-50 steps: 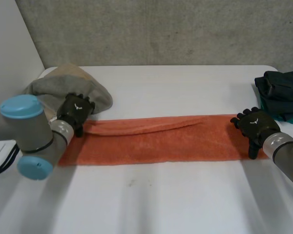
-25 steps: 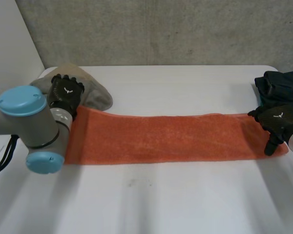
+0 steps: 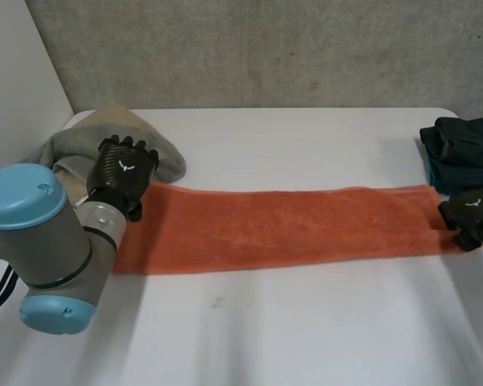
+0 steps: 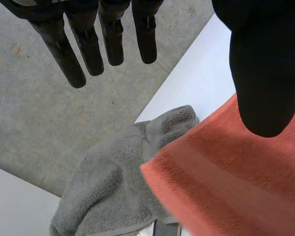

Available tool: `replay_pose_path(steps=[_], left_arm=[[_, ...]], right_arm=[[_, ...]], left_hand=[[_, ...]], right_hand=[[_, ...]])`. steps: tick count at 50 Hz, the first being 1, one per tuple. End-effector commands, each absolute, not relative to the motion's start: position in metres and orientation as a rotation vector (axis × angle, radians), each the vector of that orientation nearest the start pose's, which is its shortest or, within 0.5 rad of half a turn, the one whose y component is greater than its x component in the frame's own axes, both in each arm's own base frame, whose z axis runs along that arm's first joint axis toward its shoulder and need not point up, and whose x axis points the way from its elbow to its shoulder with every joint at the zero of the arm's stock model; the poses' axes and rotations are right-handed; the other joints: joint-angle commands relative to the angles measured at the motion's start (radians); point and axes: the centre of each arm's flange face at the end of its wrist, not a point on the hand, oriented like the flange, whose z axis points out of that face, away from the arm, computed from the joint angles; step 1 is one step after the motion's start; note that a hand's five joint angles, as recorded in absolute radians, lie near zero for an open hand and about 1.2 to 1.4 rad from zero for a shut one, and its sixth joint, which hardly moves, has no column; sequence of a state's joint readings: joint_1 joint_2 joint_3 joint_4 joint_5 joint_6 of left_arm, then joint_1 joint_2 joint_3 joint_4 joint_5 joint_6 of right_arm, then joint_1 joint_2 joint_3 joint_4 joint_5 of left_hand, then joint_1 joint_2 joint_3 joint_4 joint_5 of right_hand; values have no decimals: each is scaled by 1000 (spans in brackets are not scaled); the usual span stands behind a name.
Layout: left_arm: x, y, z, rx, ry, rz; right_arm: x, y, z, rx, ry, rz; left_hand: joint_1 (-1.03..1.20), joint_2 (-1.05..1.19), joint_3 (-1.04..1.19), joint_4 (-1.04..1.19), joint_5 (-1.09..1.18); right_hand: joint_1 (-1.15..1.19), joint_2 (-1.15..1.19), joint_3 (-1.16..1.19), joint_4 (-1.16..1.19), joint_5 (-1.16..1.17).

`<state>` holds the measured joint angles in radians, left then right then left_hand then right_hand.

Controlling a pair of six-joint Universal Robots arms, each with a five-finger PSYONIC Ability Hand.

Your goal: Fold the laundry.

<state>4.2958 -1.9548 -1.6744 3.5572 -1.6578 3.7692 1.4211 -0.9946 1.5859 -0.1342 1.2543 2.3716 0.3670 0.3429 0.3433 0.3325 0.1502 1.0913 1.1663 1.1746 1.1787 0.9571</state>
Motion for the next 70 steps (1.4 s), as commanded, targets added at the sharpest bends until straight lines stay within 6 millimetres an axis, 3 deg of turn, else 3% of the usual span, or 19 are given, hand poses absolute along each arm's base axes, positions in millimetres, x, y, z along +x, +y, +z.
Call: replay_pose_path(steps=[1, 6, 12, 15, 20, 24, 25, 26, 28, 29, 33, 37, 41, 44, 48, 52, 55, 60, 70], left_arm=[[-259, -283, 194, 987, 1896, -2005], [-256, -276, 207, 968, 1868, -2039], [-251, -266, 219, 956, 1849, -2061], [-248, -260, 225, 950, 1837, -2073], [-245, -252, 232, 931, 1831, -2095], [-243, -246, 238, 902, 1839, -2130], [-243, -246, 240, 895, 1840, -2138], [-242, -245, 242, 879, 1846, -2151], [-242, -244, 243, 871, 1852, -2162], [-242, -244, 242, 870, 1856, -2162], [-242, -244, 241, 862, 1869, -2166], [-243, -244, 238, 865, 1887, -2162], [-247, -242, 235, 874, 1905, -2170], [-252, -242, 231, 893, 1914, -2167], [-265, -241, 233, 928, 1899, -2205], [-283, -242, 235, 965, 1887, -2248], [-305, -238, 232, 1027, 1889, -2285], [-341, -233, 217, 1121, 1908, -2321], [-385, -226, 159, 1291, 2011, -2250]], right_arm=[[65, -385, 132, -1055, 2764, -1879], [26, -394, 154, -1083, 2861, -1995], [20, -395, 161, -1266, 2890, -2017], [55, -391, 184, -1348, 2741, -2133], [138, -374, 213, -1425, 2365, -2312], [215, -343, 221, -1538, 1998, -2366], [249, -325, 221, -1593, 1828, -2366], [265, -315, 221, -1617, 1742, -2361], [295, -296, 214, -1666, 1593, -2332], [323, -276, 199, -1715, 1468, -2272], [377, -229, 164, -1794, 1249, -2111], [400, -197, 129, -1853, 1169, -1972], [407, -179, 109, -1909, 1141, -1902], [403, -175, 109, -1915, 1150, -1894], [397, -174, 126, -1844, 1195, -1908], [372, -202, 166, -1642, 1368, -1972], [347, -223, 176, -1480, 1536, -1952], [308, -242, 170, -1176, 1842, -1784], [260, -257, 154, -1055, 2118, -1684]], left_hand=[[-21, 3, 2, 13, 21], [-24, 0, -1, 10, 18], [-33, -9, -9, 1, 9], [-33, -9, -9, 1, 9], [-33, -9, -9, 1, 9], [-36, -12, -12, -2, 6], [-36, -12, -12, -2, 6], [-36, -12, -12, -2, 6], [-36, -12, -12, -2, 6], [-36, -12, -12, -2, 6], [-36, -12, -12, -2, 6], [-36, -12, -12, -2, 6], [-36, -12, -12, -2, 6], [-36, -12, -12, -2, 6], [-39, -15, -15, -5, 3], [-57, -33, -33, -22, -14], [-74, -50, -50, -40, -32], [-74, -50, -51, -40, -32], [-60, -35, -36, -25, -17]], right_hand=[[305, 230, 222, 218, 265], [305, 230, 222, 218, 265], [305, 230, 222, 218, 265], [305, 230, 222, 218, 265], [305, 230, 222, 218, 265], [305, 230, 222, 218, 265], [305, 230, 222, 218, 265], [305, 230, 222, 218, 265], [305, 230, 222, 218, 265], [305, 230, 222, 218, 265], [305, 230, 222, 218, 265], [305, 230, 222, 218, 265], [305, 230, 222, 218, 265], [291, 217, 208, 204, 251], [-917, -992, -1000, -1004, -957], [-917, -992, -1000, -1004, -957], [-917, -992, -1000, -1004, -957], [-917, -992, -1000, -1004, -957], [-917, -992, -1000, -1004, -957]])
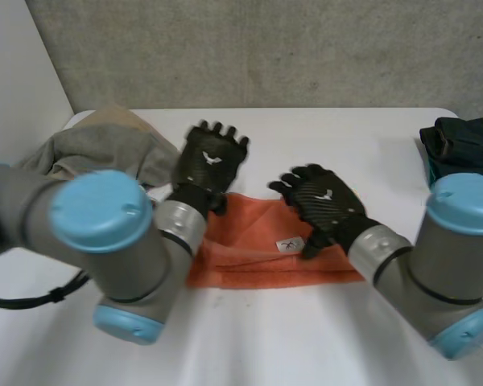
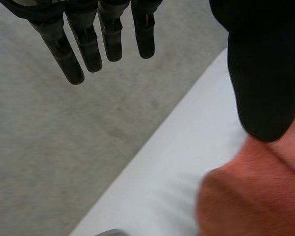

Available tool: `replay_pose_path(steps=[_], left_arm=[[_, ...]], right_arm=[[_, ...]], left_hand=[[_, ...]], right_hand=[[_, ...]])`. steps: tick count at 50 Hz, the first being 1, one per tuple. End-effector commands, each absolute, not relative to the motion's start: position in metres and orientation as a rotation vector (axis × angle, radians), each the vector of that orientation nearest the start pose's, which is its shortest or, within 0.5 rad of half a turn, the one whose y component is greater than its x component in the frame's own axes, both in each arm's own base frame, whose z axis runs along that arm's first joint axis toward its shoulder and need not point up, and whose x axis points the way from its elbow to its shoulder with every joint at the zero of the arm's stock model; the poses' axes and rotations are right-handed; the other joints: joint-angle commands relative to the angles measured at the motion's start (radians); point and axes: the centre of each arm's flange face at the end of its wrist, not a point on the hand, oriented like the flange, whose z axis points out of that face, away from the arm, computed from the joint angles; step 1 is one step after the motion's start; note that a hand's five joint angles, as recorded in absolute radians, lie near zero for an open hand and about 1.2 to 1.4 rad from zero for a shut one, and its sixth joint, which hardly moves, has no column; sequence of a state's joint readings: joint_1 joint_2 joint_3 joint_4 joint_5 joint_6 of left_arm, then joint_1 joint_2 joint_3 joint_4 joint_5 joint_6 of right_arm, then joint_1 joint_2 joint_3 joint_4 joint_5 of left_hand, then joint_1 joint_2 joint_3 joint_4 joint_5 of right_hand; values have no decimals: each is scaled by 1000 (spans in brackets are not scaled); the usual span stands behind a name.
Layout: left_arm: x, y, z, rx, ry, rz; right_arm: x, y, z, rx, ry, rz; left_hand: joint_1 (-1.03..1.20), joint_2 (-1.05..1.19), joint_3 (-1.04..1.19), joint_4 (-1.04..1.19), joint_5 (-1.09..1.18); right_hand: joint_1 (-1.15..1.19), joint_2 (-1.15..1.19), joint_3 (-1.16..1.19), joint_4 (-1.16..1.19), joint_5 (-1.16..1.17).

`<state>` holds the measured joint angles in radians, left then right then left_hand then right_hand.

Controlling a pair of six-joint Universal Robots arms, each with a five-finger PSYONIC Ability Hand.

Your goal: Fold the laundry.

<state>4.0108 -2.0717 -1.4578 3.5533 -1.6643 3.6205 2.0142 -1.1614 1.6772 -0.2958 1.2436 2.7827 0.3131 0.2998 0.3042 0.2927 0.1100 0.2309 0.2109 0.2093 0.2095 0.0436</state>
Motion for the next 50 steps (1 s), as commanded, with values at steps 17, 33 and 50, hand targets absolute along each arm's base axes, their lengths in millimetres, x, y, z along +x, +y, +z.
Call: replay_pose_path(steps=[17, 33, 50], left_arm=[[-371, -254, 141, 1092, 2048, -2113], [-311, -257, 145, 954, 1983, -1807], [-369, -199, 184, 1309, 2179, -2255]], right_arm=[[254, -256, 146, -1118, 2159, -1699], [254, -257, 147, -1189, 2148, -1728], [249, -257, 145, -1177, 2177, -1713]], left_hand=[[91, 105, 100, 112, 120], [59, 72, 68, 79, 87], [68, 81, 77, 88, 96]], right_hand=[[-56, -36, -35, -35, -44], [-56, -36, -35, -35, -44], [-56, -36, -35, -35, -44]])
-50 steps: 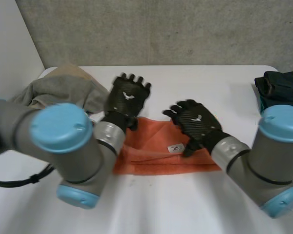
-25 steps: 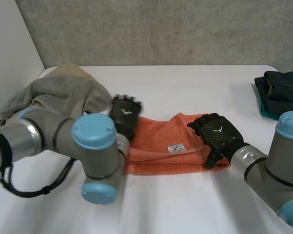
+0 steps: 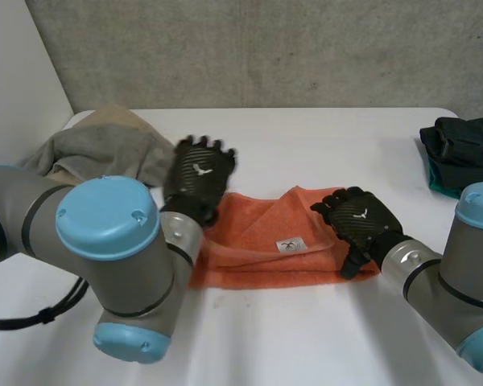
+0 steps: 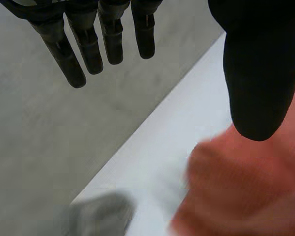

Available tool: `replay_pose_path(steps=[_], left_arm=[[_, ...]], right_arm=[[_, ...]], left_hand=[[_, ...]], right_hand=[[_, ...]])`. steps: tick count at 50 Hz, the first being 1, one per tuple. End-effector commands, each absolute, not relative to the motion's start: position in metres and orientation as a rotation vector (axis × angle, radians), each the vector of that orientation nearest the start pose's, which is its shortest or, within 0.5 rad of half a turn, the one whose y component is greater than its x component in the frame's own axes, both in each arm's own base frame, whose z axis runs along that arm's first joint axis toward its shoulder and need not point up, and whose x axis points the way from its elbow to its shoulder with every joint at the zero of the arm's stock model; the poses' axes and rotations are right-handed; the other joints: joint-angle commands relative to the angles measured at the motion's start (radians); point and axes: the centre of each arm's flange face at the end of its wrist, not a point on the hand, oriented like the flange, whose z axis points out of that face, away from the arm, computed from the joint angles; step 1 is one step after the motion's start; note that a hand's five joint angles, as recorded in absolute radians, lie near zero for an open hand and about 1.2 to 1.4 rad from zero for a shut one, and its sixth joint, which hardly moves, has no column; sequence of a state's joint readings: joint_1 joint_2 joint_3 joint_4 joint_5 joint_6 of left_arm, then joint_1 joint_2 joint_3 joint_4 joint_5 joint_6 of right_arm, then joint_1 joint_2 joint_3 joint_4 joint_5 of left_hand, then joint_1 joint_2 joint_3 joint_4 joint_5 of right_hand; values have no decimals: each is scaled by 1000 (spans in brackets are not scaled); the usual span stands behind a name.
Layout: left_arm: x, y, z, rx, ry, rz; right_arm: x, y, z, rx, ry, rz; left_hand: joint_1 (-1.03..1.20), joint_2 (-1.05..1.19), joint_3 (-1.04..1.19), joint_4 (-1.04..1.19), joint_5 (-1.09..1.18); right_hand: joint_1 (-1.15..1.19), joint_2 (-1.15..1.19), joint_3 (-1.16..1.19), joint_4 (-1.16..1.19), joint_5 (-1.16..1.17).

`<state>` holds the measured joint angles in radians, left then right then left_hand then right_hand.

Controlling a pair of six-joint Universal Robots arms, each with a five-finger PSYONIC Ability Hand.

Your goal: Fold the laundry.

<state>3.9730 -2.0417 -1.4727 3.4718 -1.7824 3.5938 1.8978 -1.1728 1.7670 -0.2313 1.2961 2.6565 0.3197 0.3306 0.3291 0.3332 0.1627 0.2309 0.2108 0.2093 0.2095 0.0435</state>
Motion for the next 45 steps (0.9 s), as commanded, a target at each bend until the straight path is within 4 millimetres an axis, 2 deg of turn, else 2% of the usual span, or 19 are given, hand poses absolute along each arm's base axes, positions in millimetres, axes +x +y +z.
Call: replay_pose_path(steps=[1, 7, 13, 16, 17, 19, 20, 23, 24, 26, 27, 35, 42, 45], left_arm=[[-374, -198, 169, 1358, 2211, -2213], [-393, -198, 144, 1429, 2232, -2166], [-404, -213, 131, 1413, 2223, -2165], [-403, -223, 126, 1358, 2227, -2148], [-395, -238, 122, 1265, 2223, -2111], [-385, -252, 119, 1168, 2207, -2057], [-371, -269, 121, 1041, 2168, -2000], [-343, -293, 128, 828, 2105, -1899], [-325, -303, 129, 712, 2082, -1831], [-312, -307, 131, 649, 2077, -1792], [-309, -307, 132, 640, 2081, -1788], [-313, -255, 142, 812, 2202, -1849], [-315, -231, 162, 842, 2192, -1905], [-313, -227, 168, 840, 2188, -1918]], right_arm=[[249, -257, 145, -1177, 2177, -1713], [248, -259, 146, -1169, 2183, -1720], [242, -264, 145, -1151, 2216, -1727], [242, -264, 145, -1157, 2217, -1729], [242, -264, 145, -1161, 2215, -1733], [242, -265, 146, -1166, 2212, -1741], [242, -265, 146, -1166, 2212, -1741], [242, -266, 147, -1166, 2212, -1744], [242, -267, 147, -1166, 2210, -1748], [242, -266, 148, -1167, 2208, -1748], [242, -266, 148, -1171, 2207, -1748], [243, -260, 144, -1226, 2212, -1721], [242, -259, 140, -1225, 2227, -1700], [239, -259, 138, -1217, 2246, -1692]], left_hand=[[58, 47, 49, 45, 41], [55, 44, 46, 42, 38], [73, 62, 63, 59, 55], [105, 94, 96, 92, 88], [114, 103, 105, 100, 96], [114, 103, 105, 101, 96], [114, 103, 105, 101, 96], [108, 97, 99, 95, 91], [105, 94, 96, 92, 88], [105, 94, 96, 92, 88], [105, 94, 96, 92, 88], [96, 85, 87, 83, 79], [82, 71, 72, 68, 64], [76, 65, 66, 62, 58]], right_hand=[[-56, -36, -35, -35, -44], [-56, -36, -35, -35, -44], [-56, -36, -35, -35, -44], [-56, -36, -35, -35, -44], [-56, -36, -35, -35, -44], [-56, -36, -35, -35, -44], [-56, -36, -35, -35, -44], [-56, -36, -35, -35, -44], [-56, -36, -35, -35, -44], [-56, -36, -35, -35, -44], [-56, -36, -35, -35, -44], [-5, 15, 16, 16, 8], [156, 176, 178, 178, 169], [276, 296, 298, 298, 289]])
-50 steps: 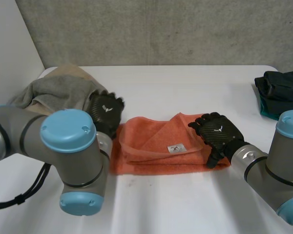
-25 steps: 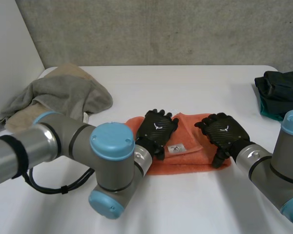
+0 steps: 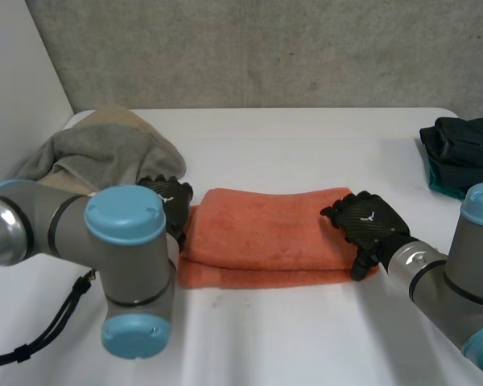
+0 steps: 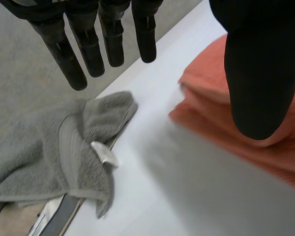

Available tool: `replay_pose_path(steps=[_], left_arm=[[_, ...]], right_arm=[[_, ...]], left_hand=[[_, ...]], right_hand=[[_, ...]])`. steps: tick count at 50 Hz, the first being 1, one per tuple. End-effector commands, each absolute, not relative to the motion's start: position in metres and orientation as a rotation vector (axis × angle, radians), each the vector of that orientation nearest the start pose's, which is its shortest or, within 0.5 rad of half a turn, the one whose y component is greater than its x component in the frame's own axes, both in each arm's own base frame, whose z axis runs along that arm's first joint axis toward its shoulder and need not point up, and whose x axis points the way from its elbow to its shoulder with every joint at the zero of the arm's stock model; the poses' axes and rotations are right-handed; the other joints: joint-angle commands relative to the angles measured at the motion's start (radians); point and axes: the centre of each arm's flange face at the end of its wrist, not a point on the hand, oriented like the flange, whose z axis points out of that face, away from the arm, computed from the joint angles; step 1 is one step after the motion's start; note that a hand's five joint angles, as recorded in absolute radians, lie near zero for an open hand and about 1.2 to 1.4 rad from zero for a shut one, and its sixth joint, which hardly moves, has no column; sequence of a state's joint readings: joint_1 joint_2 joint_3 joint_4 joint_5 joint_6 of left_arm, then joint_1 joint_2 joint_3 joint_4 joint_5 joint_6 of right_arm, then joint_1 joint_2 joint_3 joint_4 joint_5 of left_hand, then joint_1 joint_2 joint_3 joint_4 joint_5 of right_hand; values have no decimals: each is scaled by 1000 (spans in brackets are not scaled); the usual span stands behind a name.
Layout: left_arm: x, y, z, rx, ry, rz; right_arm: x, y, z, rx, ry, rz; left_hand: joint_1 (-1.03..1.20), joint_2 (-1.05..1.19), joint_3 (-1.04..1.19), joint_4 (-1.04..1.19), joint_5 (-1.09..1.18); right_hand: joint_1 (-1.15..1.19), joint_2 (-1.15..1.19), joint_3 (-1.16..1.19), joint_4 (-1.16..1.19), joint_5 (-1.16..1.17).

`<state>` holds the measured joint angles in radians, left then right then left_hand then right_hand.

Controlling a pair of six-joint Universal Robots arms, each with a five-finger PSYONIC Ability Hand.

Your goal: Fold the laundry.

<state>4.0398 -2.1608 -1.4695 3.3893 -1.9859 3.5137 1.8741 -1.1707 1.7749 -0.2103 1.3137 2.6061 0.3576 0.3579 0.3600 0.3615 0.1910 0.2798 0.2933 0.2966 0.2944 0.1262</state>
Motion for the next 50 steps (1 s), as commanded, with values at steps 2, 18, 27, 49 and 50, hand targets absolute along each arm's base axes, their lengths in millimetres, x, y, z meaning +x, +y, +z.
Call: replay_pose_path(steps=[2, 18, 27, 49, 50], left_arm=[[-310, -225, 174, 833, 2183, -1931], [-291, -207, 202, 797, 2157, -1991], [-268, -215, 216, 689, 2142, -1999], [-323, -221, 233, 794, 2163, -2297], [-334, -222, 232, 807, 2182, -2328]], right_arm=[[237, -261, 138, -1215, 2256, -1697], [225, -291, 166, -1590, 2215, -2122], [352, -197, 173, -1848, 1322, -2140], [302, -253, 227, -904, 1729, -1830], [299, -255, 228, -865, 1756, -1798]], left_hand=[[26, 26, 24, 22, 18], [-18, -18, -20, -22, -26], [-24, -24, -26, -28, -32], [-35, -36, -38, -39, -43], [-38, -39, -41, -42, -46]], right_hand=[[301, 287, 284, 286, 280], [1116, 1103, 1100, 1102, 1095], [1116, 1103, 1100, 1102, 1095], [-105, -119, -122, -120, -126], [-105, -119, -122, -120, -126]])
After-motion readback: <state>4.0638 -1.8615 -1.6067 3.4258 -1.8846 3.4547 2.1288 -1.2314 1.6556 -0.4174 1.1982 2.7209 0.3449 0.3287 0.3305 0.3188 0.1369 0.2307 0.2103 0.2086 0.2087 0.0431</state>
